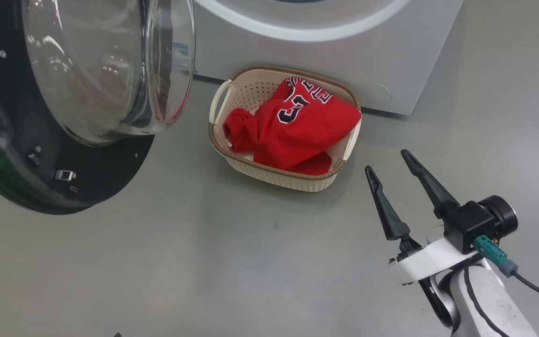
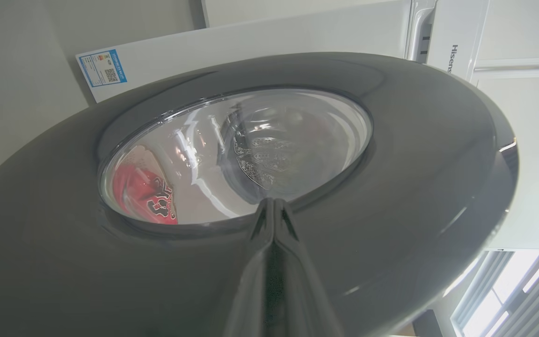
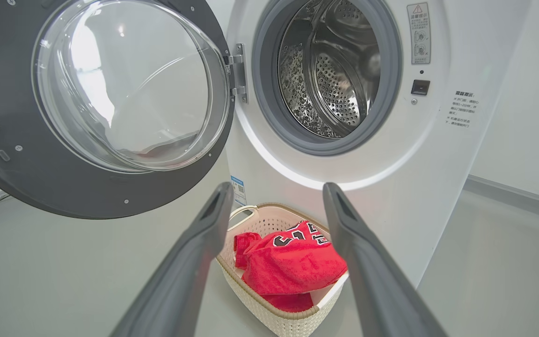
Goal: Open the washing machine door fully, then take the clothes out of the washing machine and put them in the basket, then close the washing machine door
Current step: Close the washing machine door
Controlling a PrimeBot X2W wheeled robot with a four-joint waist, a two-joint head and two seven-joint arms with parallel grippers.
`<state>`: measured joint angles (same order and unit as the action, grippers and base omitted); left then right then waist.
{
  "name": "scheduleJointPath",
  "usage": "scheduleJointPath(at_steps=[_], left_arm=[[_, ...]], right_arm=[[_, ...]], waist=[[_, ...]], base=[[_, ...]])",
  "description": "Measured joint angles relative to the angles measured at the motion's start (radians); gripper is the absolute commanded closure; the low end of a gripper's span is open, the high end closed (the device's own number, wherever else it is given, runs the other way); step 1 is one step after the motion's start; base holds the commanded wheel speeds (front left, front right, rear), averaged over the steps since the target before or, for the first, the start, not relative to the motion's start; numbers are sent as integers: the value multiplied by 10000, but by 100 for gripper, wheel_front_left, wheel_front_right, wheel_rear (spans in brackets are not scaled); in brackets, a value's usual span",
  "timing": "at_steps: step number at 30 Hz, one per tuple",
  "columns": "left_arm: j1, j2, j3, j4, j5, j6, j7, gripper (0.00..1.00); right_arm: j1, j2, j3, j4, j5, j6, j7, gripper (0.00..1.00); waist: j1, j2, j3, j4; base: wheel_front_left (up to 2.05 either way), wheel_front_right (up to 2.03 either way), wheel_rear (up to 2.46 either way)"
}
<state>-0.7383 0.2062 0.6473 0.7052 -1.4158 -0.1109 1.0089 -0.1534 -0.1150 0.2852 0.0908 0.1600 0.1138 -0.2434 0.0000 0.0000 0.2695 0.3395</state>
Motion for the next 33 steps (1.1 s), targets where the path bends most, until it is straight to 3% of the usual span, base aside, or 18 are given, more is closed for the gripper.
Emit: scheduleJointPath(at_steps=[18, 33], left_arm=[[1145, -1925, -704, -1708, -17, -90, 178, 100], [1983, -1960, -991, -2688, -351, -90, 19, 100]], right_arm=[[347, 188, -42, 157, 221, -125, -12, 0], [402, 234, 10, 171, 236, -192, -13, 0]], waist=[[0, 0, -531, -144], [0, 0, -775, -161]], base=[[0, 0, 0], [0, 0, 0]])
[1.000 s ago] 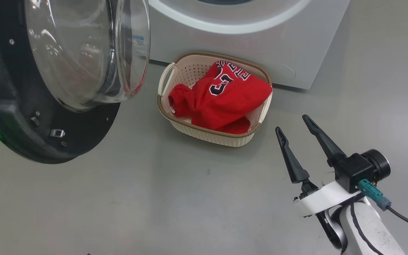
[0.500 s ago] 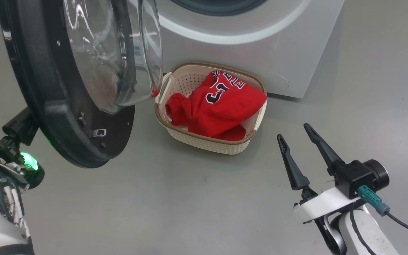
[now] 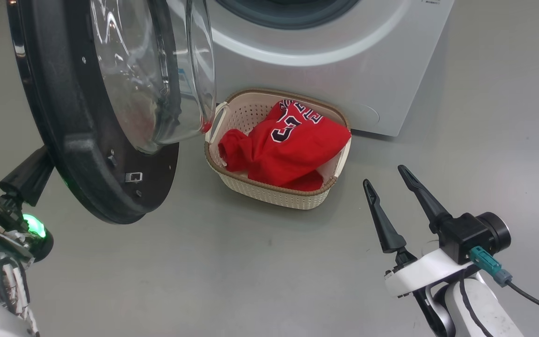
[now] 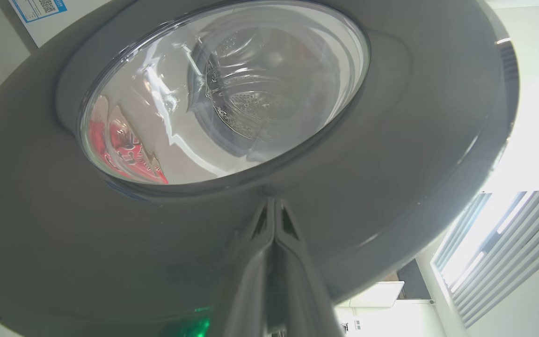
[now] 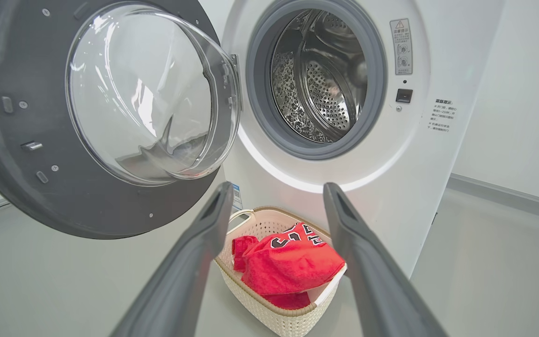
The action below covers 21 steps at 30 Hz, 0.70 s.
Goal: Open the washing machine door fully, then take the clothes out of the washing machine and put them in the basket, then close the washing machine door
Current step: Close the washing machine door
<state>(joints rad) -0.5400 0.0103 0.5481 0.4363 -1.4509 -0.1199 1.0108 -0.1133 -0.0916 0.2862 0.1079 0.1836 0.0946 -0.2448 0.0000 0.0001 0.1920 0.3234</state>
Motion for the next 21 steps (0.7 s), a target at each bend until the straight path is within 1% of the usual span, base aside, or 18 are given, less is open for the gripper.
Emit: scheduleJointPath(at_steps=[3, 5, 9, 14, 18, 21], left_arm=[[157, 0, -44, -242, -21, 0, -167, 100], [234, -2, -69, -416, 111, 0, -512, 100], [553, -2, -399, -895, 1177, -2, -1110, 100], [924, 0, -174, -1206, 1461, -2, -1967, 100], [1401, 65, -228, -1847, 2272, -2, -2604, 100], [1904, 410, -623, -2545, 3271, -2, -3080, 100]], right_arm=[[1, 8, 0, 2, 6, -2, -2, 0], [12, 10, -23, 19, 8, -4, -31, 0], [220, 21, -186, 117, 105, -21, -35, 0], [399, 71, -284, 128, 184, -94, -75, 0], [447, 128, -299, 109, 188, -94, -75, 0], [558, 150, -297, 77, 205, -94, -77, 0]], waist=[[0, 0, -10, -10], [0, 0, -36, -9], [0, 0, -199, 31], [0, 0, -472, 119], [0, 0, -674, 203], [0, 0, -800, 268]], base=[[0, 0, 0], [0, 0, 0], [0, 0, 0], [0, 0, 0], [0, 0, 0], [0, 0, 0]])
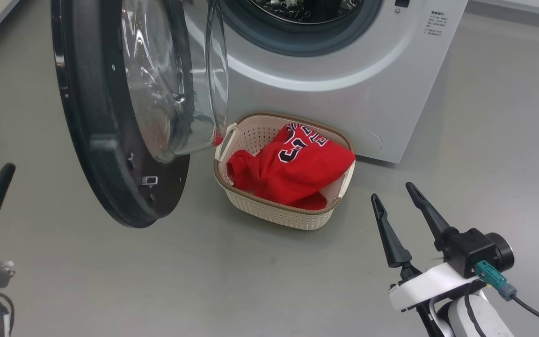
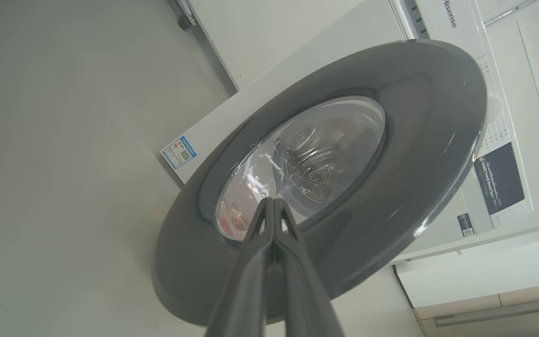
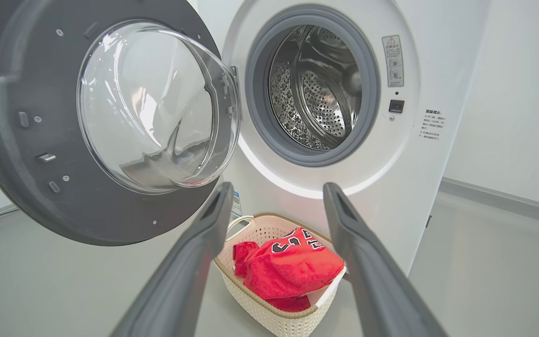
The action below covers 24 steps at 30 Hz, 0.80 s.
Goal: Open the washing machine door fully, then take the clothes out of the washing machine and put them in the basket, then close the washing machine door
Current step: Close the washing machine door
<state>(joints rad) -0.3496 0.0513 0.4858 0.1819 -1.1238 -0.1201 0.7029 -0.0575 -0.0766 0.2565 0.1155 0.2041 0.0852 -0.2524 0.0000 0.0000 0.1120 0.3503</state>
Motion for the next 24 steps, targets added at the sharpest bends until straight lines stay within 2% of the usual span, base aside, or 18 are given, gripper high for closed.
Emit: scheduleJointPath(at_steps=[6, 9, 17, 21, 24], left_arm=[[1109, 658, -1145, -1198, 1743, 0, -1049, 100], [1568, 744, -1521, -1578, 2213, -4, -1703, 100], [2944, 1133, -2658, -2023, 3524, -6, -3394, 100], [3604, 1703, -3726, -2240, 4828, -8, -4719, 100], [3810, 1860, -4027, -2215, 5273, -10, -5229, 100]], right_arm=[[162, 42, -36, -75, 69, -2, 0, 0], [249, 54, -17, -67, 69, -2, 0, 0], [267, 96, 50, -77, 71, 0, 0, 0], [276, 111, 67, -105, 71, 2, 0, 0], [281, 115, 69, -111, 71, 2, 0, 0]], waist=[[0, 0, -162, 128], [0, 0, -255, 168], [0, 0, -434, 197], [0, 0, -476, 194], [0, 0, -493, 195]], base=[[0, 0, 0], [0, 0, 0], [0, 0, 0], [0, 0, 0], [0, 0, 0]])
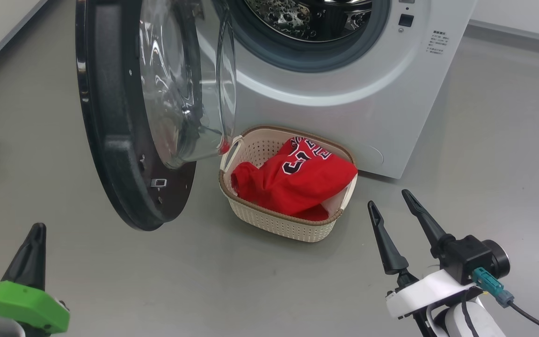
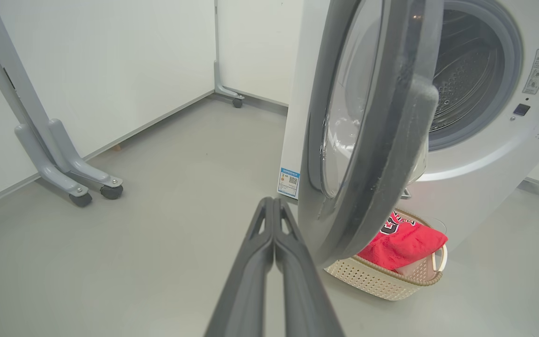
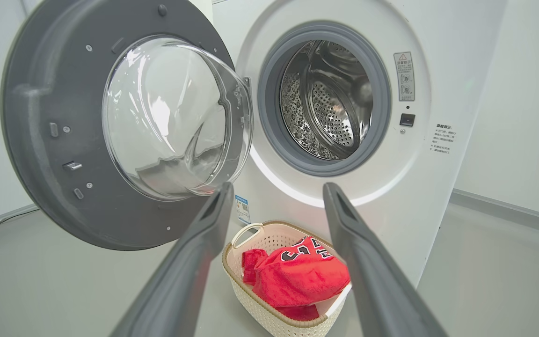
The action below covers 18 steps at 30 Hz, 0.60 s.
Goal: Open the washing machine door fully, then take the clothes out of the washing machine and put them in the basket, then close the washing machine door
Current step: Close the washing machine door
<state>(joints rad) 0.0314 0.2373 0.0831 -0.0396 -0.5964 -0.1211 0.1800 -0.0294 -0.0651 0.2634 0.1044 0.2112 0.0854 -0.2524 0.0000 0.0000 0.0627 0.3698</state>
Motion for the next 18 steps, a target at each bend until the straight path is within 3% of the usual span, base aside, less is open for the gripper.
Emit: scheduleJointPath(at_steps=[11, 12, 13, 14, 18], left_arm=[[630, -96, -184, 1012, 805, -2, -2385, 100], [630, -155, -163, 1070, 805, -2, -2598, 93], [630, -207, -173, 1126, 805, -2, -2775, 65], [634, -318, -209, 1273, 890, -2, -3104, 0], [689, -391, -326, 1580, 968, -2, -3576, 0]], right_arm=[[180, 19, -19, -15, 0, 2, 0, 0], [180, 19, -23, -15, 0, 2, 0, 0], [180, 21, -25, -15, 0, 2, 0, 0], [182, 23, -27, -21, 0, 2, 0, 0], [197, 27, -27, -21, 0, 2, 0, 0]], waist=[[0, 0, -84, 0], [0, 0, -93, 1], [0, 0, -101, 3], [0, 0, -114, 9], [0, 0, -135, 28]], base=[[0, 0, 0], [0, 0, 0], [0, 0, 0], [0, 0, 0], [0, 0, 0]])
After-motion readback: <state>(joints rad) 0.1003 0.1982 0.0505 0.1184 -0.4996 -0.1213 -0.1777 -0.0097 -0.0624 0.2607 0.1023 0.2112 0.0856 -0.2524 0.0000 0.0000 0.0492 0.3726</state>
